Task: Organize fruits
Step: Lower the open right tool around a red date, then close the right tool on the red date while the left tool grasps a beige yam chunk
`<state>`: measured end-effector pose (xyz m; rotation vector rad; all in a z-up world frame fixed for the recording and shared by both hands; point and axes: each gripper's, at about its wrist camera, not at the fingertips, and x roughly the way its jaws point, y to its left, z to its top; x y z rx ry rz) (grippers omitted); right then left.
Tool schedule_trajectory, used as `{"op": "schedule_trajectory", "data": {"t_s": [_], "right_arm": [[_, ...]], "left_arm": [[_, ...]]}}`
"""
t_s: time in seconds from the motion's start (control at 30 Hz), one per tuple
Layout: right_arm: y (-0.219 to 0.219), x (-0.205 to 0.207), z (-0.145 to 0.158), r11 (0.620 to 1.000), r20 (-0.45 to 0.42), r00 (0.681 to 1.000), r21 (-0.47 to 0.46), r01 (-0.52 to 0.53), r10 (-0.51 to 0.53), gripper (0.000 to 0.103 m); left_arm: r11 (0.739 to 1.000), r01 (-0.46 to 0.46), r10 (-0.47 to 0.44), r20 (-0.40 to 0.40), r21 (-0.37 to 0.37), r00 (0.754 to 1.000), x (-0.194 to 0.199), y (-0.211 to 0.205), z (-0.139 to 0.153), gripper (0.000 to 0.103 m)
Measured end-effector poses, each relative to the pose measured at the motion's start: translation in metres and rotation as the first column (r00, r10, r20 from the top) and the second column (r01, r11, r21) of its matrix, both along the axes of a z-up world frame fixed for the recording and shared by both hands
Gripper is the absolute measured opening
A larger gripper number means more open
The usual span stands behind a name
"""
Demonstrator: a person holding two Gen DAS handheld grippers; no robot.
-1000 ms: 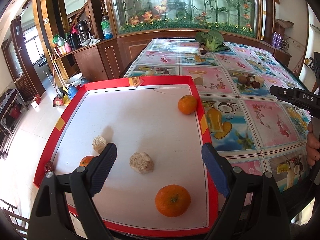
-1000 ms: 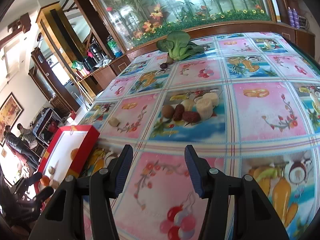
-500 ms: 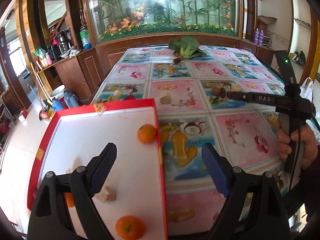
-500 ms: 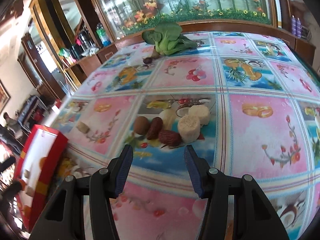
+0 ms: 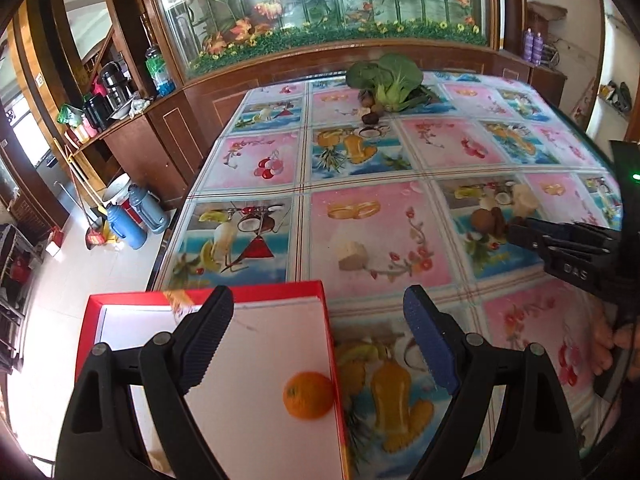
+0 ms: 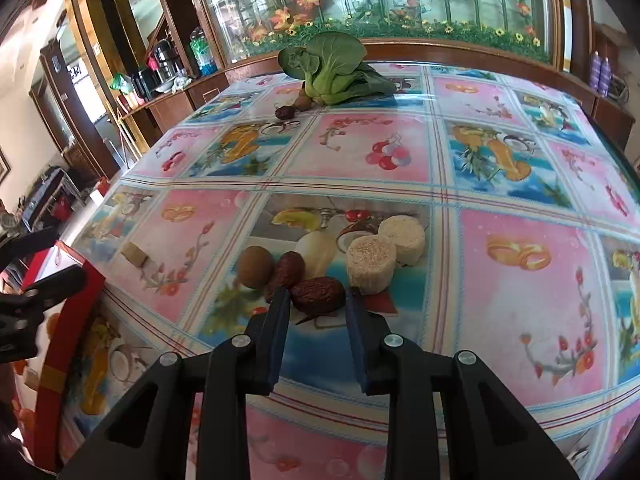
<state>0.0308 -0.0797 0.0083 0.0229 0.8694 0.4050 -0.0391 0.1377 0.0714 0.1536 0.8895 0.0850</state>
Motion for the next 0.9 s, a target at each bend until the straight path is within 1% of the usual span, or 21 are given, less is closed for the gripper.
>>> {"op": "schedule_trajectory", "data": {"t_s": [0.1,0.17,0.23,0.3,0.33,0.37,0.4,0.47,0.53,0.57,0.6,0.67,0.7,0.8,0.9], "right_arm": [[-0.004,0.000,0.000,1.000,-0.004,1.000,-0.008,0.007,-0.007,0.027],[-0.005,0.000,0.001,1.000,-0.010,1.000,-0.005,0.010,-0.010,0.027],[-0.006,0.001,0.001,1.000,-0.016,1.000,-0.003,0.011,-0.011,0.027],[-0.006,0.001,0.001,1.000,-0.020,1.000,0.002,0.014,-0.014,0.027],[-0.006,0.001,0.001,1.000,-0.020,1.000,0.002,0.015,-0.015,0.027],[-0.006,0.001,0.001,1.000,-0.019,1.000,0.001,0.017,-0.017,0.027],[-0.005,0.001,0.001,1.000,-0.017,1.000,-0.002,0.018,-0.018,0.027],[-0.004,0.000,0.001,1.000,-0.015,1.000,-0.005,0.018,-0.018,0.027],[-0.004,0.000,0.001,1.000,-0.018,1.000,0.000,0.019,-0.019,0.027],[-0.005,0.001,0.001,1.000,-0.018,1.000,0.002,0.020,-0.020,0.027],[-0.005,0.000,0.001,1.000,-0.019,1.000,0.005,0.021,-0.021,0.027],[-0.006,0.001,0.001,1.000,-0.020,1.000,0.006,0.022,-0.022,0.027],[-0.007,0.001,0.001,1.000,-0.021,1.000,0.007,0.023,-0.022,0.027],[-0.010,0.002,0.001,1.000,-0.026,0.999,0.015,0.024,-0.024,0.027],[-0.012,0.002,0.001,1.000,-0.025,0.999,0.009,0.022,-0.022,0.027]], "left_arm": [[0.999,0.031,-0.030,-0.037,0.020,0.999,0.020,-0.011,-0.009,0.087],[0.999,0.028,-0.025,-0.067,0.044,0.997,0.034,-0.017,-0.018,0.087],[0.999,0.032,-0.028,-0.100,0.044,0.995,0.048,-0.021,-0.026,0.085],[0.999,0.022,-0.016,-0.121,0.048,0.992,0.060,-0.022,-0.032,0.076],[0.999,0.021,-0.015,-0.137,0.042,0.990,0.065,-0.021,-0.035,0.073],[1.000,0.013,-0.010,-0.161,0.015,0.987,0.070,-0.019,-0.040,0.071],[1.000,0.001,-0.001,-0.178,-0.005,0.984,0.074,-0.017,-0.043,0.067],[1.000,-0.014,0.008,-0.210,-0.026,0.978,0.079,-0.016,-0.052,0.062],[0.999,-0.022,0.016,-0.207,-0.029,0.978,0.079,-0.016,-0.055,0.058],[0.999,-0.032,0.022,-0.202,-0.042,0.979,0.080,-0.015,-0.055,0.055],[0.997,-0.042,0.029,-0.201,-0.060,0.979,0.080,-0.013,-0.055,0.045],[0.994,-0.053,0.033,-0.201,-0.092,0.979,0.082,-0.011,-0.055,0.033],[0.993,-0.054,0.031,-0.203,-0.108,0.979,0.082,-0.011,-0.055,0.028],[0.994,-0.042,0.022,-0.197,-0.097,0.980,0.081,-0.016,-0.056,0.028],[0.992,-0.033,0.008,-0.195,-0.124,0.981,0.075,-0.020,-0.055,0.028]]}}
